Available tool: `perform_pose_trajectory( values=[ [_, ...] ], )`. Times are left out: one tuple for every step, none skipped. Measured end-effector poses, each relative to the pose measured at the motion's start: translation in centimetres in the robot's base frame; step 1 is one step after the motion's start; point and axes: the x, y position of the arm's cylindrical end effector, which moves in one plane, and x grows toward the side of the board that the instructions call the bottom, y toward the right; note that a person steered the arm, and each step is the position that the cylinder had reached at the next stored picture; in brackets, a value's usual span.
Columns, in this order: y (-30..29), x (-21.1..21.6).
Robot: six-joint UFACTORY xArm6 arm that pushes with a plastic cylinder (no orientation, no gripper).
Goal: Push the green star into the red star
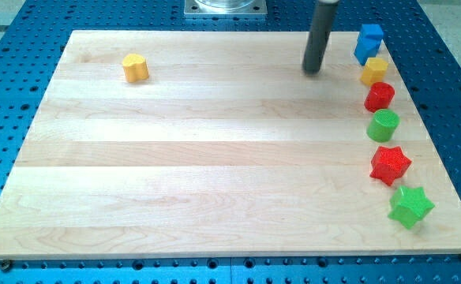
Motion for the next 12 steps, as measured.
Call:
perform_pose_trajectory(
  values=[
    [-3.4,10.3],
    [-3.8,22.1],
    [-0.1,28.2],
    [2.2,28.4],
    [9.5,28.4],
    [10.7,27.0],
    [8.8,24.9],
    [7.8,24.6],
    [7.8,24.2],
    [7.8,22.5],
    [4.5,26.4],
    [8.8,27.8]
  ],
)
